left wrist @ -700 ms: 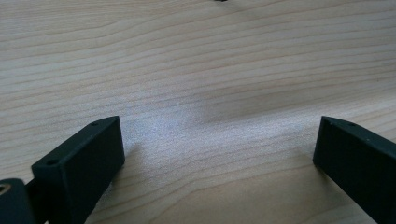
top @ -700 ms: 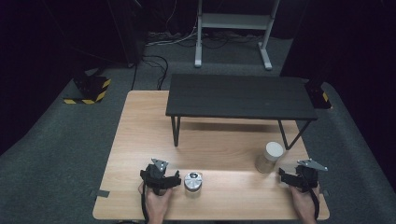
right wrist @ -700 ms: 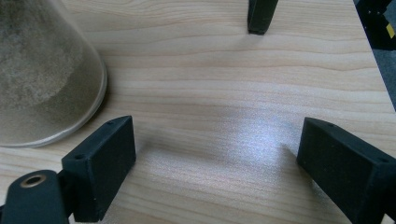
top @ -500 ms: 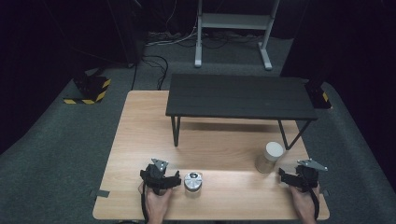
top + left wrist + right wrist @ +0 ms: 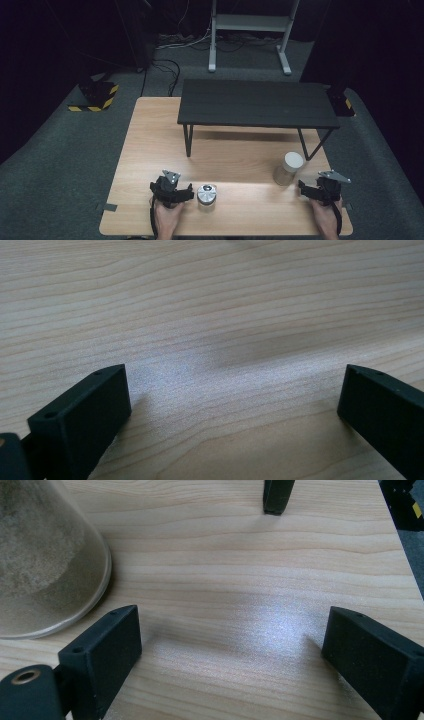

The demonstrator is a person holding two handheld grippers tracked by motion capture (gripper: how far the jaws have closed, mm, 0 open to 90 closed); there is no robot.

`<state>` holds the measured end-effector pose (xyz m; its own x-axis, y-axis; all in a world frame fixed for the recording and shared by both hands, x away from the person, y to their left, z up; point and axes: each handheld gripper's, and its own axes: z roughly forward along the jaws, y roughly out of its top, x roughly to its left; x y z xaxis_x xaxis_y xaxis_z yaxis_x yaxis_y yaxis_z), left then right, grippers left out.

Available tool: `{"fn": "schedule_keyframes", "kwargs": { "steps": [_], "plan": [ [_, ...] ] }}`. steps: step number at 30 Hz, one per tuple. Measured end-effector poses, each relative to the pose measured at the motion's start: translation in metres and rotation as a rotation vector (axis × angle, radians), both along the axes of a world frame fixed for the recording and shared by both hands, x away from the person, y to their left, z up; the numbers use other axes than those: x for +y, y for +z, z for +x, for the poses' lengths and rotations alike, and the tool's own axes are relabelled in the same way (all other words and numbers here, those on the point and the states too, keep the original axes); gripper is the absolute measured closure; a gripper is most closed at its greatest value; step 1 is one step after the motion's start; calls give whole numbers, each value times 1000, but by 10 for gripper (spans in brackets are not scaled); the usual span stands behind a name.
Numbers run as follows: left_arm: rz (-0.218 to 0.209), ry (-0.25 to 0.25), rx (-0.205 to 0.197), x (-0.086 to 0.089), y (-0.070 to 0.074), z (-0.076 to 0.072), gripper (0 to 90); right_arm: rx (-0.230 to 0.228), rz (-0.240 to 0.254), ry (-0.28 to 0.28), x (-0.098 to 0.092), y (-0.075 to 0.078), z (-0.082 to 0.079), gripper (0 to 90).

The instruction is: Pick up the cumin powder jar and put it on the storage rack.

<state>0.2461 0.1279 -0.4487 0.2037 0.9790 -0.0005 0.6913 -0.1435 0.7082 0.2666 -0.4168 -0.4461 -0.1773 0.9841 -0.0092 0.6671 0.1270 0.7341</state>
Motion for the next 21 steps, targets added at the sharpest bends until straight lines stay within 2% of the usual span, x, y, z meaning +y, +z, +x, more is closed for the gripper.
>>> {"fn": "schedule_keyframes", "kwargs": {
  "steps": [5, 11, 16, 21],
  "plan": [
    [-1, -6, -3, 1, -1, 1, 4, -3, 1, 1, -1, 0, 0, 84],
    [-2, 34, -3, -6, -1, 2, 4, -5, 8, -1, -2, -1, -1, 88],
    [0, 77, 14, -7, 3, 1, 4, -3, 11, -2, -2, 0, -1, 89],
    [-9, 59, 25, 0, 5, -4, 7, -3, 12, -3, -2, 0, -1, 89]
  ]
}}
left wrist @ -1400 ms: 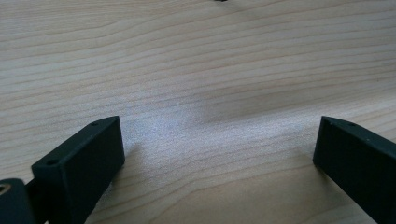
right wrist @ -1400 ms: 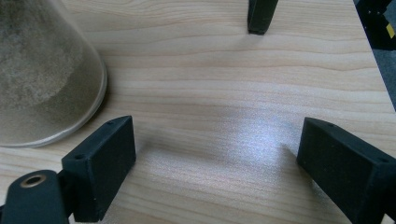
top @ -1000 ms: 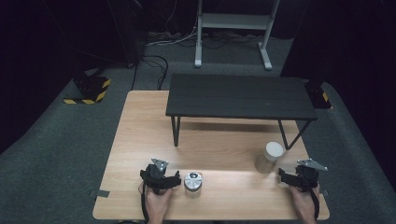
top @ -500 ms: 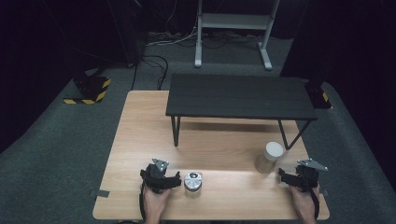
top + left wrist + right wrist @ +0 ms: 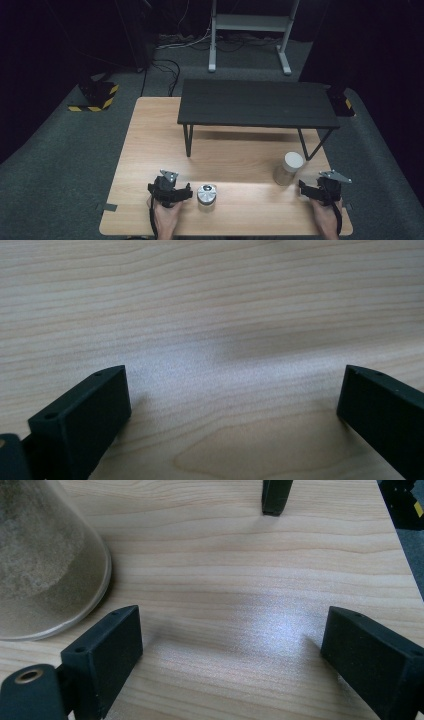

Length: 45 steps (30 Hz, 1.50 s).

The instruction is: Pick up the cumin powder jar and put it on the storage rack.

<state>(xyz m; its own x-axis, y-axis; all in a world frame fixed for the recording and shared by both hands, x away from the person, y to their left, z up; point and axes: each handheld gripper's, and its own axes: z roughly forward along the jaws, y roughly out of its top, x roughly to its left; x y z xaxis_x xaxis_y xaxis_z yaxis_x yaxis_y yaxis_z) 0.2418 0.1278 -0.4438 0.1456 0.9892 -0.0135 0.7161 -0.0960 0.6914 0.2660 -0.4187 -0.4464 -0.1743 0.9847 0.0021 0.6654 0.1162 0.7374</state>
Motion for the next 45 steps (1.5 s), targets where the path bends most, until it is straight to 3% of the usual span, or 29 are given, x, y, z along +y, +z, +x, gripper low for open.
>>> {"fn": "schedule_keyframes", "kwargs": {
  "steps": [9, 23, 30, 39, 45],
  "plan": [
    [5, -26, -32, 5, 1, -25, 7, 0, 0, 0, 0, 0, 0, 89],
    [-4, -87, -15, 10, 3, -55, 5, -2, 2, 0, -1, 0, 0, 92],
    [-17, -178, -29, 8, 4, -67, 5, -2, 3, -1, -1, 0, 0, 93],
    [-33, -287, -27, 1, 3, -69, 5, -2, 3, -2, -1, 0, 0, 94],
    [-50, -331, -43, -4, 3, -71, 5, -1, -2, -2, 0, 0, 0, 93]
  ]
}}
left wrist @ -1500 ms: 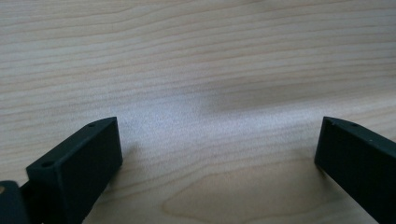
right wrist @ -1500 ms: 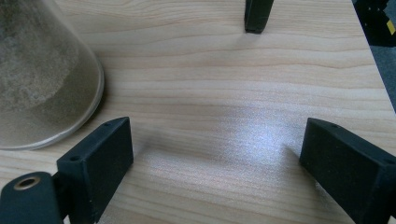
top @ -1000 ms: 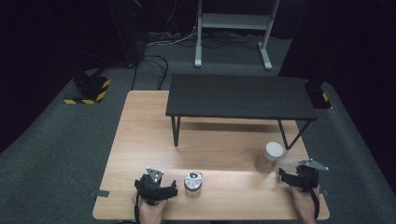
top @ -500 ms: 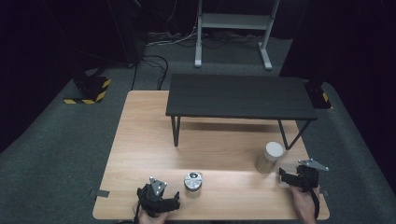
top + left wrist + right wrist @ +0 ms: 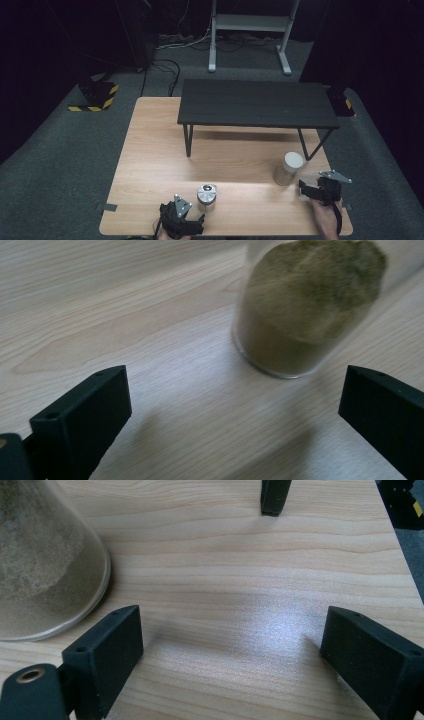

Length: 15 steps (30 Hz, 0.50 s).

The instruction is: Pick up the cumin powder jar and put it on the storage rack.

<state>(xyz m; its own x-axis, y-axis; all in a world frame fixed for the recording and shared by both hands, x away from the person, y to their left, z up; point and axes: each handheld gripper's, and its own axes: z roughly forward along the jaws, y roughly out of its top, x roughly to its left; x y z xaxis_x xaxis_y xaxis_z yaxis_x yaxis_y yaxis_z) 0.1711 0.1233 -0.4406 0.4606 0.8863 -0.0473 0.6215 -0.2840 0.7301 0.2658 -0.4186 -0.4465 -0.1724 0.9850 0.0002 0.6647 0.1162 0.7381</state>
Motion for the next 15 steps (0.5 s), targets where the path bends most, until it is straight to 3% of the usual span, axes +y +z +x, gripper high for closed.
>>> {"fn": "schedule_keyframes", "kwargs": {
  "steps": [15],
  "plan": [
    [-41, -40, -31, -17, -1, 13, 10, 0, -2, -1, 0, 0, 0, 93]
  ]
}}
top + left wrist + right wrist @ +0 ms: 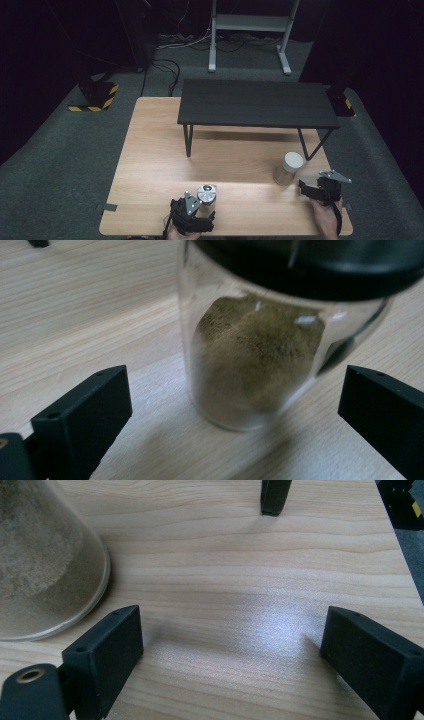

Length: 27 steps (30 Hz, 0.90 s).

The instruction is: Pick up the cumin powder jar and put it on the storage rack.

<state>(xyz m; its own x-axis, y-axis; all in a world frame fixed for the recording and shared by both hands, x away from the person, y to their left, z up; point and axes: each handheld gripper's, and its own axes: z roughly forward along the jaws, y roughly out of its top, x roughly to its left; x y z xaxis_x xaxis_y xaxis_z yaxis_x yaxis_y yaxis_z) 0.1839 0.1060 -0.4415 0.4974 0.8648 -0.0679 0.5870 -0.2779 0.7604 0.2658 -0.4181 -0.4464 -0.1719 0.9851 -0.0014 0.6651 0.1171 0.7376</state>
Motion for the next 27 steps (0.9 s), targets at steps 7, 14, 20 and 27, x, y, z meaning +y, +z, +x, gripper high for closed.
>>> {"fn": "schedule_keyframes", "kwargs": {
  "steps": [7, 14, 20, 27],
  "plan": [
    [4, -8, -11, -9, 0, 7, 29, -1, 3, 0, -1, 0, 0, 94],
    [16, 4, -15, -16, 0, 12, 70, -4, 12, -2, -2, -1, -1, 97],
    [16, 10, -19, -21, -2, 16, 133, -4, 13, -2, -2, -1, -1, 97],
    [17, 15, -31, -23, -5, 15, 220, -4, 10, -2, -2, 0, -1, 97]
  ]
}}
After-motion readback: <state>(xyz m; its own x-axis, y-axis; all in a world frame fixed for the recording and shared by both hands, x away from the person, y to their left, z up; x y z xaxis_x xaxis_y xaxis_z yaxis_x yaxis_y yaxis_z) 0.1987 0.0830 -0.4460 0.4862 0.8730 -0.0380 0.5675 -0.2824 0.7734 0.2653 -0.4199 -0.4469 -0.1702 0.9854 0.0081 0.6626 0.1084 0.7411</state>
